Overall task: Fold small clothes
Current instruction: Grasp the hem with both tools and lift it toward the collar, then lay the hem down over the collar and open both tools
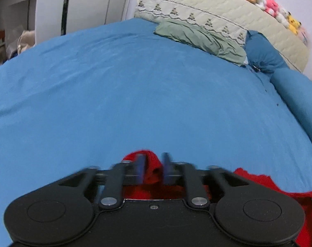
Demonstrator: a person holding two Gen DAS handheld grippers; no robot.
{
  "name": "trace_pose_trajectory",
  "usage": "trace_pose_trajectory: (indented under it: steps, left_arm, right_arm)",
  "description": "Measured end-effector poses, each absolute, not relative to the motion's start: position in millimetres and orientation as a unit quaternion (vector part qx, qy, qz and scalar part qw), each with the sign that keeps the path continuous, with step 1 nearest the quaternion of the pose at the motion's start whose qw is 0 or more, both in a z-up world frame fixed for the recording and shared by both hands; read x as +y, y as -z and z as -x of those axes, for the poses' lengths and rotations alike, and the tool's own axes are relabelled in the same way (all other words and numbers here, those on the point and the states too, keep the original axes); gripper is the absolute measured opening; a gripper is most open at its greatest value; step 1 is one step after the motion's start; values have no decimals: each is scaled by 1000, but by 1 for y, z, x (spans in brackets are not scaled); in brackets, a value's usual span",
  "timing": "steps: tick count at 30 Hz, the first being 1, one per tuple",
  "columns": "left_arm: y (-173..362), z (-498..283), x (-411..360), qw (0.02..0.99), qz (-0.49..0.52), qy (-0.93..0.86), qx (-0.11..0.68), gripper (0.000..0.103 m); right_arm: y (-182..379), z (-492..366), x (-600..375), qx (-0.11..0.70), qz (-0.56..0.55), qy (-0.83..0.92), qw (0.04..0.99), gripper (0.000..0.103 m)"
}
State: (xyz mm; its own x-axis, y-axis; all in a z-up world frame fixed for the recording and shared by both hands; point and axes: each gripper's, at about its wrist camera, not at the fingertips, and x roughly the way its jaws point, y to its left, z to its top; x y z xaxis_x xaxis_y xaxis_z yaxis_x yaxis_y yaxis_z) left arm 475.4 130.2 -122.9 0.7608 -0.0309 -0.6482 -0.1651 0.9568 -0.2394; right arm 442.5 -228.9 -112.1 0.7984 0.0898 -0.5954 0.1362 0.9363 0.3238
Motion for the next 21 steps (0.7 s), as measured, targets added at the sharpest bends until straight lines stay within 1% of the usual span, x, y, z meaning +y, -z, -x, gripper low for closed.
trace_pose_trajectory:
  steps: [1,2,3,4,5,6,7,8,12,15,17,19,21]
  left_arm:
    - [118,-474,130,928,145,-34,340,63]
    - [111,-473,128,933,141,-33,330,70]
    - [104,-471,124,937,133,-30,322,72]
    - [98,-463,123,941,118,-24,316,74]
    - [93,-452,121,945,98,-17,312,79]
    - [91,-442,119,945,80,-11,316,85]
    - [91,-431,116,945,69,-1,320,93]
    - [96,-421,115,944,65,18,324,94]
    - [134,-400,107,924,48,30,378,94]
    - [161,-398,110,905,53,14,421,94]
    - [165,-397,110,907,47,18,419,95]
    - [161,-402,112,902,52,15,429,95]
    - [150,-405,113,898,60,2,437,93]
  right_arm:
    - [111,-444,-229,323,-180,13,929,29]
    - [110,-442,-230,326,-183,15,927,46]
    - [106,-437,-231,319,-186,15,929,76]
    - [100,-427,-232,305,-186,13,934,88]
    - [95,-421,-229,290,-181,12,940,95]
    - [90,-409,-225,275,-171,1,946,95]
    - [88,-400,-220,275,-161,-16,948,95]
    - [90,-393,-216,281,-155,-29,946,95]
    - [121,-369,-196,334,-154,-72,927,95]
    - [150,-368,-198,373,-151,-32,915,93]
    - [150,-366,-204,361,-162,-13,918,93]
    - [146,-369,-204,374,-169,6,912,93]
    - [139,-370,-204,382,-163,7,909,93]
